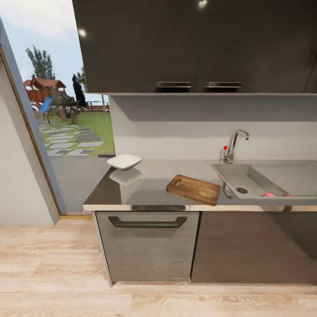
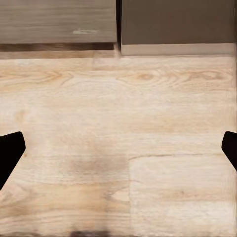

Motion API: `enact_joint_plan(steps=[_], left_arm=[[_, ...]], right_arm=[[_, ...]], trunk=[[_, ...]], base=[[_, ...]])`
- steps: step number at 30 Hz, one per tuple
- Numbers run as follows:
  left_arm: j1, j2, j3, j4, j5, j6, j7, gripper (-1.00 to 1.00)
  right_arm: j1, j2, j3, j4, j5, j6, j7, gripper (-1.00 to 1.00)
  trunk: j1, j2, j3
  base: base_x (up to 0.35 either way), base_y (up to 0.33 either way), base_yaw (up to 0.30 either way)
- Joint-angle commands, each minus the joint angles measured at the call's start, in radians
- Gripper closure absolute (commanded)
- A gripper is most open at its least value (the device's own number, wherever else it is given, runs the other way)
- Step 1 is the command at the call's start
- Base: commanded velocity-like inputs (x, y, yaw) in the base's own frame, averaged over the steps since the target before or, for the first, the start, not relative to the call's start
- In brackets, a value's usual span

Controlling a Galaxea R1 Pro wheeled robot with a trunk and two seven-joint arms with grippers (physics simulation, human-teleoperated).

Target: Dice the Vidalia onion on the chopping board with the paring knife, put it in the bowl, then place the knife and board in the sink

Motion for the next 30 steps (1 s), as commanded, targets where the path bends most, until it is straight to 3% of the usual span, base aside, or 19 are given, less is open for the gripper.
enact_joint_plan(steps=[1,7,15,23,28,30], left_arm=[[0.000,0.000,0.000,-0.001,0.001,-0.002,0.001,-1.00],[0.000,0.000,0.000,-0.001,-0.001,-0.003,0.000,-1.00],[0.000,0.001,0.000,-0.001,-0.002,-0.002,0.000,-1.00],[0.000,0.001,0.000,-0.001,-0.001,-0.002,0.001,-1.00],[0.000,0.000,0.000,0.001,0.001,-0.002,0.001,-1.00],[0.000,0.001,0.000,0.001,0.000,-0.002,0.000,-1.00]], right_arm=[[-0.001,0.000,0.000,0.001,0.001,-0.003,-0.003,-1.00],[0.000,0.002,-0.003,-0.004,0.000,-0.002,-0.007,-1.00],[-0.001,0.007,0.002,-0.106,0.001,-0.001,-0.047,-1.00],[-0.001,0.009,0.003,-0.144,0.002,0.000,-0.056,-1.00],[-0.001,0.012,0.002,-0.295,0.002,0.039,-0.116,-1.00],[-0.001,0.013,0.002,-0.396,0.001,0.124,-0.163,-1.00]], trunk=[[-0.001,-0.001,-0.001],[-0.001,-0.001,-0.001],[-0.001,-0.001,-0.001],[-0.001,-0.001,-0.001],[-0.001,-0.001,-0.001],[-0.001,-0.001,-0.001]], base=[[-0.311,-0.123,0.000],[-0.184,-0.089,0.000],[-0.034,-0.019,0.000],[-0.002,-0.001,0.000],[0.000,0.000,0.000],[0.000,0.000,0.000]])
